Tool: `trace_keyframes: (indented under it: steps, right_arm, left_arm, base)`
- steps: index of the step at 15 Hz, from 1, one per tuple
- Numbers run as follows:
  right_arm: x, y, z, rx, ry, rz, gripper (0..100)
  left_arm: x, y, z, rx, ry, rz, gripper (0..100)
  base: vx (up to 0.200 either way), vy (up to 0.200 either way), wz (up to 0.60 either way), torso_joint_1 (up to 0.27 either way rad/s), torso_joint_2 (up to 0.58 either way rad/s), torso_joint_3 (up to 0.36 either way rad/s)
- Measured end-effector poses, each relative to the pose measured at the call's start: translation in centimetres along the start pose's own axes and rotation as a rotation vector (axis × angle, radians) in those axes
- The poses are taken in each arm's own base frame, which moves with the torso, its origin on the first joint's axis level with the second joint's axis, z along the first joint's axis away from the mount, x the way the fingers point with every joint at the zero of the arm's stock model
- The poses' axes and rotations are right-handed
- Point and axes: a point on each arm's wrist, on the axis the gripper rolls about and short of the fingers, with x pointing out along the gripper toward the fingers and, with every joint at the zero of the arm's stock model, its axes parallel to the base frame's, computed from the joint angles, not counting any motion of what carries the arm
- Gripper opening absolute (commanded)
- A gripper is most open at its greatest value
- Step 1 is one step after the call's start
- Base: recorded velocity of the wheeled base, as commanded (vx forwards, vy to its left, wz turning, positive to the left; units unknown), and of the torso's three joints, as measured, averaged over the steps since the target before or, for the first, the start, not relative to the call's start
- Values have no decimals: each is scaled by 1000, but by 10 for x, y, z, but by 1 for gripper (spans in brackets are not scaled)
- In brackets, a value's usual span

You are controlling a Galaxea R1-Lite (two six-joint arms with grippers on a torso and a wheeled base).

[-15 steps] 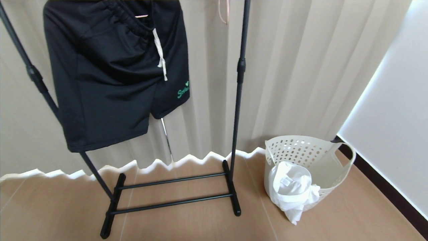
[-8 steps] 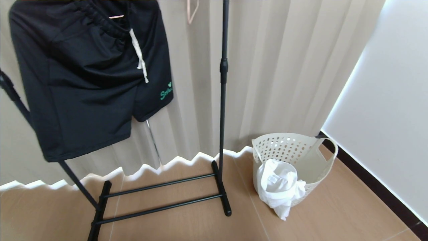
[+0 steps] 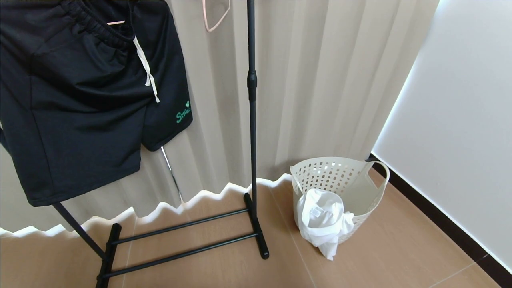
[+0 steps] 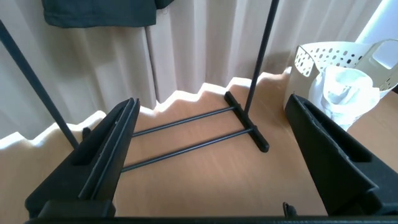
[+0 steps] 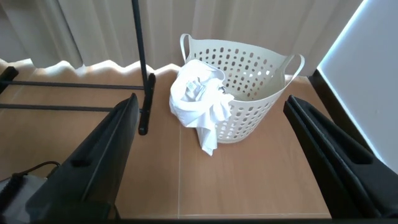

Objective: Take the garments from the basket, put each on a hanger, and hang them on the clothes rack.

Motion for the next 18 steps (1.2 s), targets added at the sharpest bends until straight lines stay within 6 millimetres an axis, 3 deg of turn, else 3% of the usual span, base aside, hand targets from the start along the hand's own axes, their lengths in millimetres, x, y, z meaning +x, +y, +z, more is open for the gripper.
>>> trace_keyframes:
  steps: [2,5,18]
  right_arm:
    - [0,0,0,0,0,0,100]
    - [0,0,0,0,0,1,100]
    - [0,0,0,0,0,0,100]
  left_arm:
    - [0,0,0,-1,0,1,100]
    - [0,0,0,-6,-1,9,100]
    - [0,0,0,-7,0,8,100]
  base:
    - [0,0,0,0,0,0]
    - [0,0,-600,9,4,1]
    - [0,0,0,0,1,-19]
